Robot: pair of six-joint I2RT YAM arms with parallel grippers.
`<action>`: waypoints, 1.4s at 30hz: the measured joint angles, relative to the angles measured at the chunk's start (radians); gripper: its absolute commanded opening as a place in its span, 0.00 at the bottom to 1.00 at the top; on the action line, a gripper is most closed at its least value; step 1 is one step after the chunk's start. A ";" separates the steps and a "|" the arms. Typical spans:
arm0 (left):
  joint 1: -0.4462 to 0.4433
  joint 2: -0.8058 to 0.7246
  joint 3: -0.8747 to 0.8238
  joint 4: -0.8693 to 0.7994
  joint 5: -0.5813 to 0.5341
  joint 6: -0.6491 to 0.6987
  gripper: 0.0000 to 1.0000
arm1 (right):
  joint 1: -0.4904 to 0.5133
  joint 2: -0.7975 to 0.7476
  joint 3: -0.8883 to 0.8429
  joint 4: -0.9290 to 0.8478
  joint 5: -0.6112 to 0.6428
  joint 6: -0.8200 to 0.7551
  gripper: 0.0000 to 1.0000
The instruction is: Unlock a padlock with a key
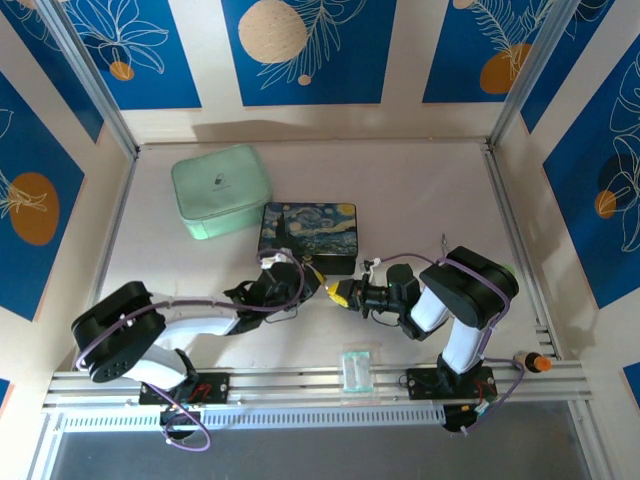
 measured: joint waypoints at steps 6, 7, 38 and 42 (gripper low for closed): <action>0.000 -0.008 -0.003 0.007 0.003 -0.008 0.00 | -0.002 0.000 -0.008 0.016 -0.003 0.000 0.00; 0.000 -0.008 -0.003 0.011 0.003 -0.008 0.00 | -0.002 -0.002 -0.015 0.018 -0.002 0.000 0.00; 0.001 0.019 -0.006 0.060 0.044 -0.042 0.00 | -0.036 -0.066 -0.023 0.023 -0.008 -0.004 0.00; 0.001 0.019 -0.006 0.051 0.043 -0.042 0.00 | -0.038 -0.066 -0.047 0.025 -0.006 -0.004 0.00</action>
